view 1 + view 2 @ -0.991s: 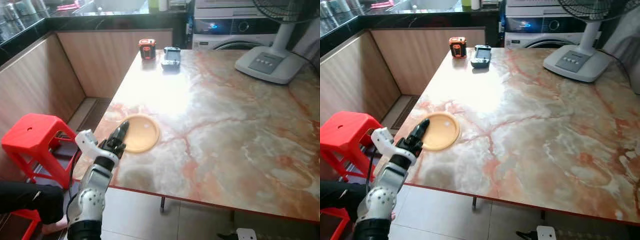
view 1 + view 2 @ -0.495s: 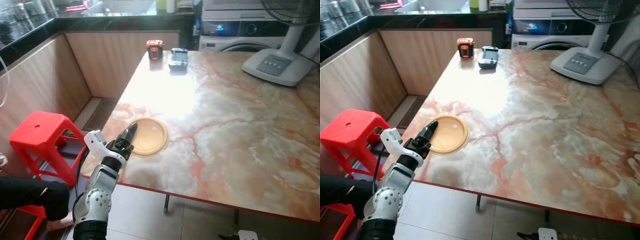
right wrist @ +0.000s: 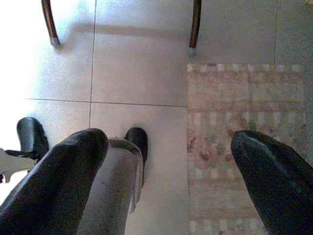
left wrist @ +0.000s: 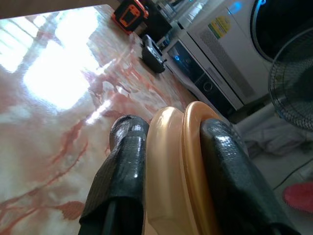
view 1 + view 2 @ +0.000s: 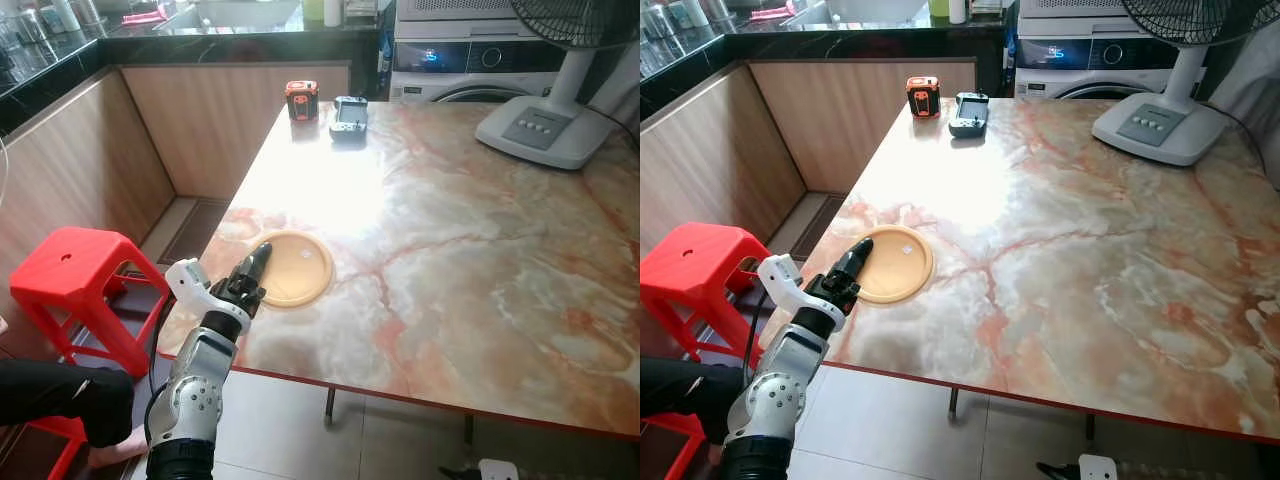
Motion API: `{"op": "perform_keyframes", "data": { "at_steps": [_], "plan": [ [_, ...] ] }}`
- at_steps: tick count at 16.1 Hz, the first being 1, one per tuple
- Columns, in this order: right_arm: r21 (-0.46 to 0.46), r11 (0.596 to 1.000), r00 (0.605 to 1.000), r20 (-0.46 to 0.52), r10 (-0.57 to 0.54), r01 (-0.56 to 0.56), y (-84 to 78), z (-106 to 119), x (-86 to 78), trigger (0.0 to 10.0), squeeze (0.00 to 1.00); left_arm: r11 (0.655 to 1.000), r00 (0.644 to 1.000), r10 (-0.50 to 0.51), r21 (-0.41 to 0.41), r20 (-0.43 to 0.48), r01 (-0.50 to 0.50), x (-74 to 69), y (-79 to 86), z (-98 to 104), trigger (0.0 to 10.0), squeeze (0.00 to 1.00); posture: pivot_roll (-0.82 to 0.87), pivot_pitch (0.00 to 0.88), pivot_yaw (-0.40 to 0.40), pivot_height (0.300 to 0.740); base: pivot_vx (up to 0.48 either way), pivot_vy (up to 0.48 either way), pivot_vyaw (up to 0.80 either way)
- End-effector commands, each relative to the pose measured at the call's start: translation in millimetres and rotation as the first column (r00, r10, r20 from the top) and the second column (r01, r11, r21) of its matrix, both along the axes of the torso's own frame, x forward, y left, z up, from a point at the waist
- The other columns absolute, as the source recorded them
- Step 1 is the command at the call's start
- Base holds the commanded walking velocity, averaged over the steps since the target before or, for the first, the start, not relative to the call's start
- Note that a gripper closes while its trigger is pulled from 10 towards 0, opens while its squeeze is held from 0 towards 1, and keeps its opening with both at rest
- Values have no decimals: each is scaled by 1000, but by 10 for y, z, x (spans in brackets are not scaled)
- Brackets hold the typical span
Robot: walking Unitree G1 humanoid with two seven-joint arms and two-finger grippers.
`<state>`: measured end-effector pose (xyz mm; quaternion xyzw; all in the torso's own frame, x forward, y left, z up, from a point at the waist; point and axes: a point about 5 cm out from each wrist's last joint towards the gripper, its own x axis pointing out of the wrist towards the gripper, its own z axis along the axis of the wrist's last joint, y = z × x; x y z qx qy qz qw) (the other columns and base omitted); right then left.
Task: Restocking fridge
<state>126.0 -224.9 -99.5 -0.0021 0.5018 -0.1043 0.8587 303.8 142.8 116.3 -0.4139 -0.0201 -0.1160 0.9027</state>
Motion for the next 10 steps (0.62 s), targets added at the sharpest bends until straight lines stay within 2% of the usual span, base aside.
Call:
{"op": "perform_keyframes", "data": {
  "at_steps": [1, 5, 10],
  "plan": [
    [6, 1000, 1000, 1, -6, 6, 19, -3, 4, 10000, 0, 999, 999, 33, -7, 22, -33, 29, 57, 66, 10000, 0, -41, 0, 73, 740, 0, 247, 0],
    [2, 1000, 1000, 9, 1, -1, 3, 10, 32, 10000, 0, 998, 999, 49, -39, 21, -48, 18, 44, 77, 10000, 0, -43, 0, 66, 740, 0, 253, 0],
    [1, 1000, 1000, 12, -10, 10, -6, 13, 37, 10000, 0, 998, 999, 47, -37, 21, -46, 40, 42, 86, 10000, 0, -55, 0, 70, 740, 0, 259, 0]
  ]
}}
